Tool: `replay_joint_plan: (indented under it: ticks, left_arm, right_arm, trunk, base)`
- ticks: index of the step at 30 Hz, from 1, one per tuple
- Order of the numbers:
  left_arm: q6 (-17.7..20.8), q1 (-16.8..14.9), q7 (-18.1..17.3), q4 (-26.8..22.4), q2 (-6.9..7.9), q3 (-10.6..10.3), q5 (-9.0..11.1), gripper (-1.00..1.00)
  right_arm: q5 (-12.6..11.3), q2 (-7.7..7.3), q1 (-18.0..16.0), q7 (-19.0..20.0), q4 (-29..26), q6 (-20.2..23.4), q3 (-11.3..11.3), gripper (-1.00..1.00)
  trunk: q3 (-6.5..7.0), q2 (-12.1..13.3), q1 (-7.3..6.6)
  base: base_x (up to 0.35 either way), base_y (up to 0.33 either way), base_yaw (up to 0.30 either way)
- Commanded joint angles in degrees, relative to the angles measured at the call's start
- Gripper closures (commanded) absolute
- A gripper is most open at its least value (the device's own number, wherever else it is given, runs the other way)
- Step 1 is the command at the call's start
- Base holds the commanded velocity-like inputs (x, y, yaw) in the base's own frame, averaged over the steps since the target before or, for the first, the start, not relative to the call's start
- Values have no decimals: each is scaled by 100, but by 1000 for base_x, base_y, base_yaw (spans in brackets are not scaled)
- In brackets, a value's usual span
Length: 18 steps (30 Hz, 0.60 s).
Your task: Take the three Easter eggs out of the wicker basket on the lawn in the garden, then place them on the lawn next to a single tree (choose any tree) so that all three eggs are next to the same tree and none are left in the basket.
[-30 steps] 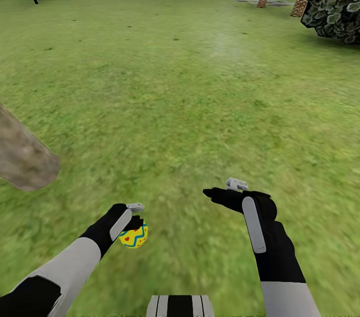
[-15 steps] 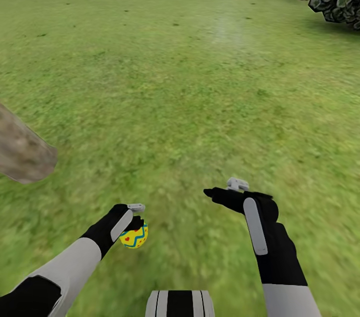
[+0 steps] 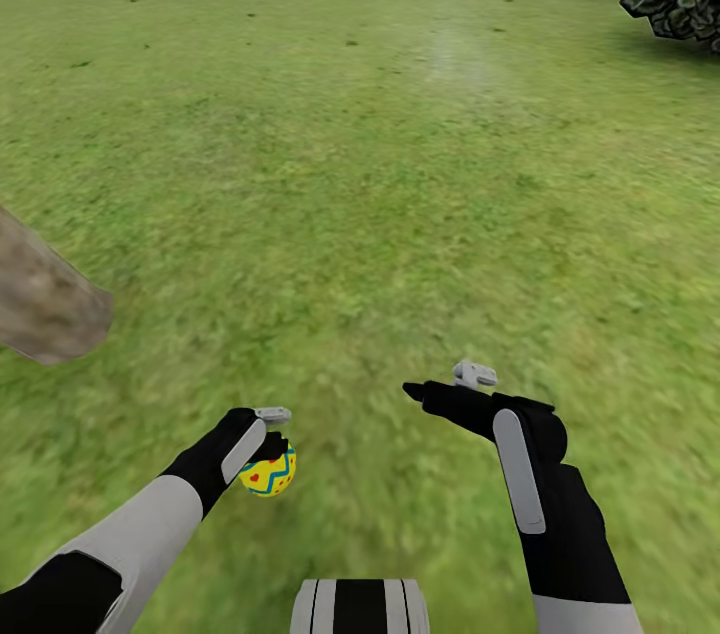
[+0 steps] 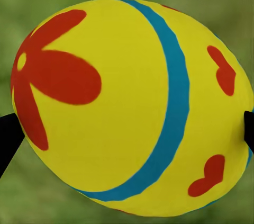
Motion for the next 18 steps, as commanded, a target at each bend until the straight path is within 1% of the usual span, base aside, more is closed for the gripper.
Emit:
replay_joint_plan:
  ticks: [1,7,11,18]
  left_arm:
    - [13,-3,51,-8,5,-32,56,100]
    - [13,-4,51,-3,5,-28,56,100]
    - [13,-2,51,-5,5,-28,56,100]
    - [13,-2,51,0,5,-28,56,100]
  right_arm:
    - [-25,5,-3,-8,-5,27,-10,-100]
    - [-25,6,-3,-1,-5,27,-15,-100]
    - [-25,9,-3,-1,-5,27,-18,-100]
    - [-25,7,-3,-1,-5,27,-18,-100]
  trunk:
    - [-4,-2,-1]
    - [-137,-10,14]
    - [-137,-10,14]
    - [-292,-19,32]
  base:
    - [0,0,0]
    - [0,0,0]
    - [0,0,0]
    - [0,0,0]
